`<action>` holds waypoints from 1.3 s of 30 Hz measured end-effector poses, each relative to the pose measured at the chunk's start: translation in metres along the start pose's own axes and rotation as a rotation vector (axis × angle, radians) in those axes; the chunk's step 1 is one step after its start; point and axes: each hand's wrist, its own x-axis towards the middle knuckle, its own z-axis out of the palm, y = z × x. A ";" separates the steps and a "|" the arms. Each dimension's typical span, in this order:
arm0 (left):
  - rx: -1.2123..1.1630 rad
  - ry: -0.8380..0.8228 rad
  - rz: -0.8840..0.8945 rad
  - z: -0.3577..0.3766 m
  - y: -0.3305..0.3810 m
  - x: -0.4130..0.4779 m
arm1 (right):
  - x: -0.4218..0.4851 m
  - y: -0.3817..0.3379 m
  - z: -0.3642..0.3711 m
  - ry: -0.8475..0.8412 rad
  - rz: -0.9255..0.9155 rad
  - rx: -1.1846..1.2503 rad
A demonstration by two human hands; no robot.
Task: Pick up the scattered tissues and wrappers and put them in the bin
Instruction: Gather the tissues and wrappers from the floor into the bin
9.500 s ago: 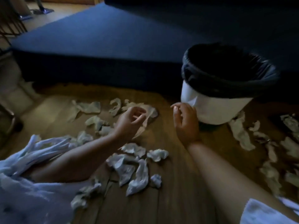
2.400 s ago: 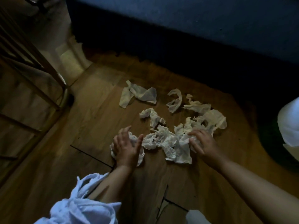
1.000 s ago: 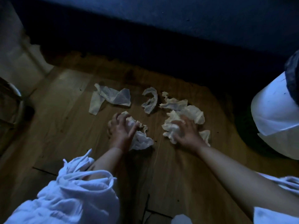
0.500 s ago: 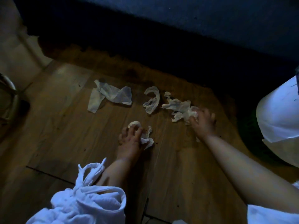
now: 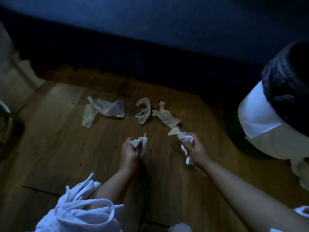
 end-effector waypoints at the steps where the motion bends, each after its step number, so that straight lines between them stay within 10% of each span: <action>1: -0.048 0.001 0.031 0.005 0.011 -0.005 | -0.005 -0.010 -0.008 0.060 0.002 0.074; 13: -0.328 -0.320 0.425 0.079 0.239 -0.051 | -0.063 -0.166 -0.229 0.762 -0.375 0.312; 20: -0.410 -0.511 0.219 0.170 0.342 -0.086 | -0.028 -0.113 -0.308 0.831 0.106 0.339; 29: -0.361 -0.789 -0.015 0.195 0.361 -0.092 | -0.049 -0.104 -0.300 0.758 0.230 0.677; 39: -0.417 -0.539 0.075 0.103 0.225 -0.038 | -0.034 -0.123 -0.148 0.825 -0.384 0.376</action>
